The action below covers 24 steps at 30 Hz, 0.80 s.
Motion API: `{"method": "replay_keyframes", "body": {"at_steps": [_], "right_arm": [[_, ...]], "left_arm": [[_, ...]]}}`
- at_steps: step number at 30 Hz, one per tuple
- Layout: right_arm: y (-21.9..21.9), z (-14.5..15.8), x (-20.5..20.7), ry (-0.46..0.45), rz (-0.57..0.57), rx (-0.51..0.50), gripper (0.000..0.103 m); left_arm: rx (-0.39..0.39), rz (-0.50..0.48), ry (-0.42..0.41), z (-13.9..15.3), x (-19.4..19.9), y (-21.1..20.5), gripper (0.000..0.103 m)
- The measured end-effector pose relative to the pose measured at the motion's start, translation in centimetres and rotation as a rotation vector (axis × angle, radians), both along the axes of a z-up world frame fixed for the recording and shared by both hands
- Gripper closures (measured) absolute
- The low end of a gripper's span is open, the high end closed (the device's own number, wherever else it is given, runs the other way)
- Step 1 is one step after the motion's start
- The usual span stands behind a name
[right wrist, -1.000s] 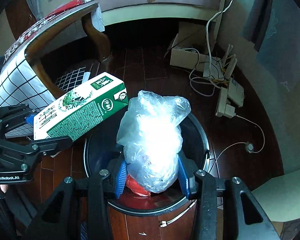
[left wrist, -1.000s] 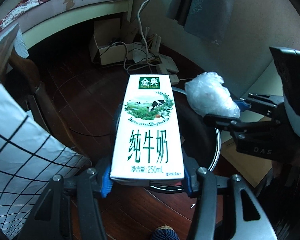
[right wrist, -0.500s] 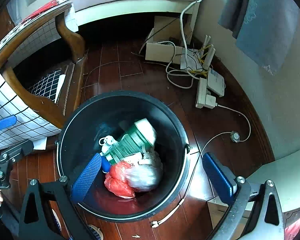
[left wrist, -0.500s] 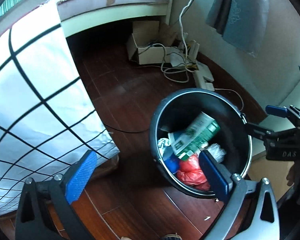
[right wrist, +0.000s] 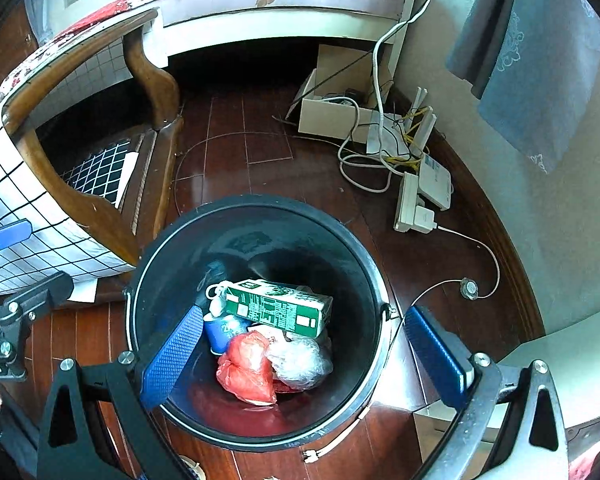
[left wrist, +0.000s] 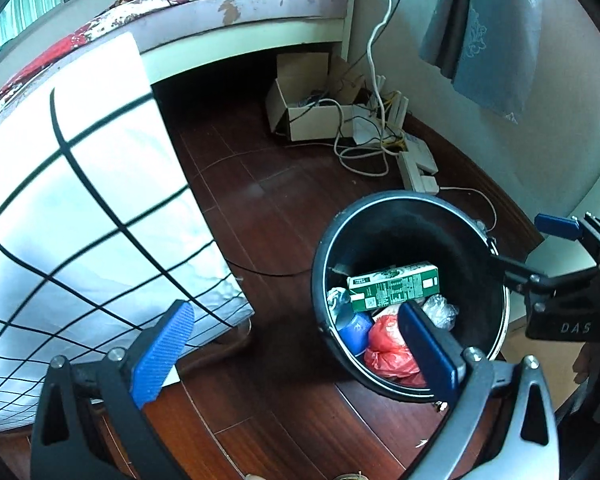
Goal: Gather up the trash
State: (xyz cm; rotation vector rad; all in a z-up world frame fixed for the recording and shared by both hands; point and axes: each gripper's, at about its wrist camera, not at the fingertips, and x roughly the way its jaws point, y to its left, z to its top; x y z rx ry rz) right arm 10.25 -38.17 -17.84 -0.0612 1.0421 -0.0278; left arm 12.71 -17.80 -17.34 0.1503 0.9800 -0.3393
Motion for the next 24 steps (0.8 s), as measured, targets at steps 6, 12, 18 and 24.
{"method": "replay_keyframes", "body": {"at_steps": [6,12,18,24], "right_arm": [[0.5,0.6,-0.3,-0.021,0.002,0.006,0.001],[1.0,1.3,-0.7,-0.043,0.008,0.006,0.001],[2.2,2.6,-1.9,-0.06,0.015,0.003,0.001],[3.9,5.8,-3.2,-0.075,-0.015,-0.031,0.001]], "left_arm": [[0.004,0.01,-0.021,0.7,-0.3,-0.1,0.001],[0.005,0.021,-0.036,1.5,-0.5,0.4,0.001],[0.006,0.038,-0.064,3.2,-1.3,1.5,0.001],[0.021,0.055,-0.104,6.2,-2.6,2.8,0.001]]}}
